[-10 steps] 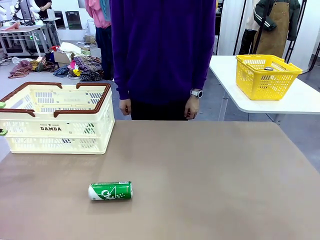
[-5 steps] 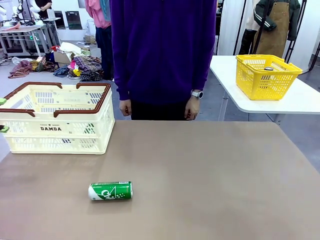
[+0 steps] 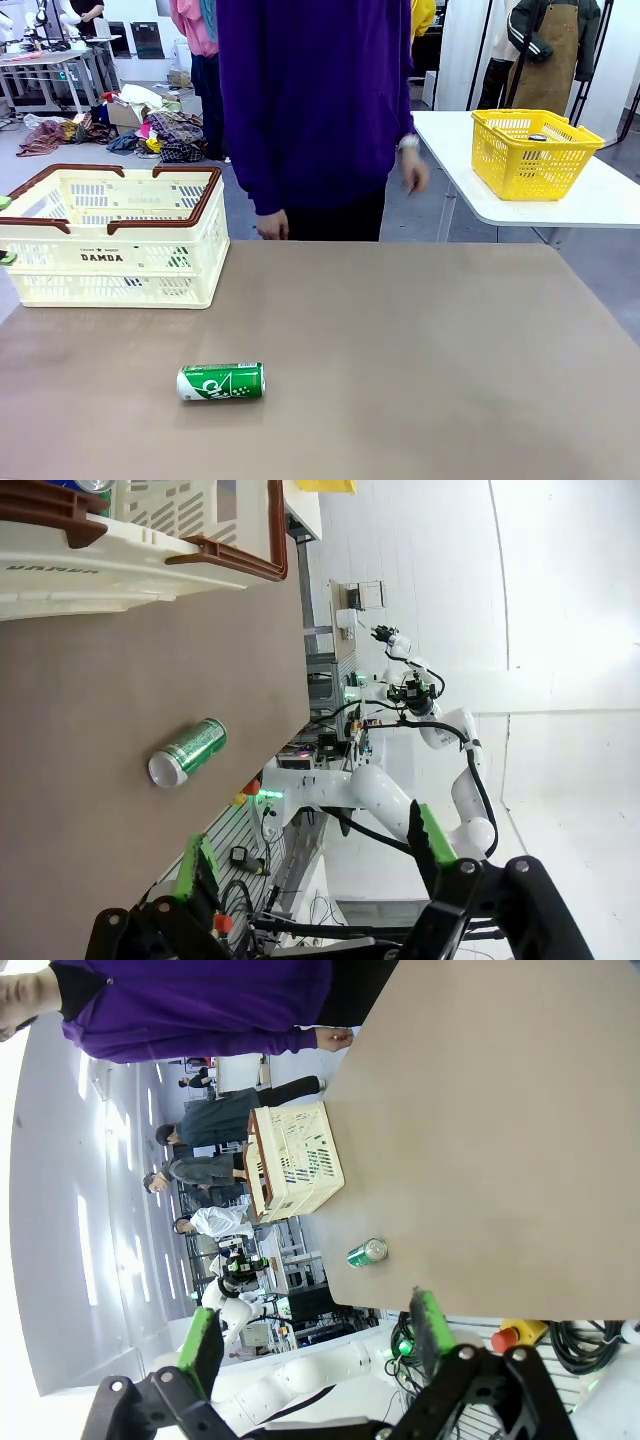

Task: Place the drinks into the Shopping basket.
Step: Pick up one drink and place it into the Shopping basket.

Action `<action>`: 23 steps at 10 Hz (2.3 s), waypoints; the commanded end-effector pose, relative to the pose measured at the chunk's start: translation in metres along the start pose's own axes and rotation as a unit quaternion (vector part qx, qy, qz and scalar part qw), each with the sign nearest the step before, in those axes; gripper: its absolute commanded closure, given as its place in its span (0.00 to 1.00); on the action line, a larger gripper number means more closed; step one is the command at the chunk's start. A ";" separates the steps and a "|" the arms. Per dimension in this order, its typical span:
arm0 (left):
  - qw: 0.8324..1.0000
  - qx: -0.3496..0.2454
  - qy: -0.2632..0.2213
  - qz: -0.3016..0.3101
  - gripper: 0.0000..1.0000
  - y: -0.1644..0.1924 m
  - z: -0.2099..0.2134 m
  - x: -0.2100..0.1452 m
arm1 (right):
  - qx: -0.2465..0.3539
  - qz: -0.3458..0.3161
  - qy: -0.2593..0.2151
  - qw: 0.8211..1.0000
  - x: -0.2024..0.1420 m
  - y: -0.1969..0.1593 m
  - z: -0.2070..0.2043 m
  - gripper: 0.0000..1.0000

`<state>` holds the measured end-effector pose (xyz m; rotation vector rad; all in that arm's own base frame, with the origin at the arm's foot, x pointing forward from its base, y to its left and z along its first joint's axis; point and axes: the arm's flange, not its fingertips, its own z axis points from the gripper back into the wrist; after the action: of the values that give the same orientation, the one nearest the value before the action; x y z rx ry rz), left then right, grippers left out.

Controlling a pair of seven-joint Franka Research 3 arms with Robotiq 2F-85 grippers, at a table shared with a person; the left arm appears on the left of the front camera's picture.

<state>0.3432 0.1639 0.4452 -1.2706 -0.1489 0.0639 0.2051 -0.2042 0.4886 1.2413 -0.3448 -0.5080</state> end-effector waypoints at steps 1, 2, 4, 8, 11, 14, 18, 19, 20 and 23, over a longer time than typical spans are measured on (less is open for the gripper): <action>1.000 -0.008 -0.002 -0.003 0.00 -0.002 0.000 0.000 | 0.012 -0.004 -0.002 1.000 0.001 0.005 0.000 0.00; 1.000 -0.008 -0.002 -0.003 0.00 -0.002 0.000 0.000 | 0.012 -0.004 -0.002 1.000 0.001 0.005 0.000 0.00; 1.000 0.000 0.000 0.000 0.00 0.000 0.000 0.000 | 0.012 -0.004 -0.002 1.000 0.001 0.005 0.000 0.00; 0.925 0.163 0.222 -0.263 0.00 -0.108 -0.120 -0.007 | 0.012 -0.004 -0.002 1.000 0.001 0.005 0.000 0.00; 0.819 0.307 0.245 -0.418 0.00 -0.138 -0.230 -0.041 | 0.012 -0.004 -0.002 1.000 0.001 0.005 0.000 0.00; 0.678 0.334 0.172 -0.632 0.00 -0.136 -0.273 -0.051 | 0.012 -0.004 -0.002 1.000 0.001 0.005 0.000 0.00; 0.746 0.333 0.264 -0.513 0.00 -0.156 -0.281 -0.059 | 0.012 -0.004 -0.002 1.000 0.001 0.005 0.000 0.00; 0.764 0.275 0.237 -0.533 0.00 -0.159 -0.239 -0.061 | 0.012 -0.004 -0.002 1.000 0.001 0.005 0.000 0.00; 0.790 0.249 0.181 -0.530 0.00 -0.163 -0.165 -0.061 | 0.012 -0.004 -0.002 1.000 0.001 0.005 0.000 0.00; 0.838 0.229 0.012 -0.496 0.00 -0.127 0.023 -0.109 | 0.012 -0.004 -0.002 1.000 0.001 0.005 0.000 0.00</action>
<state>0.2417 0.0884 0.5718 -0.5844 -0.6641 -0.8249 0.2050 -0.2042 0.4886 1.2408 -0.3447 -0.5085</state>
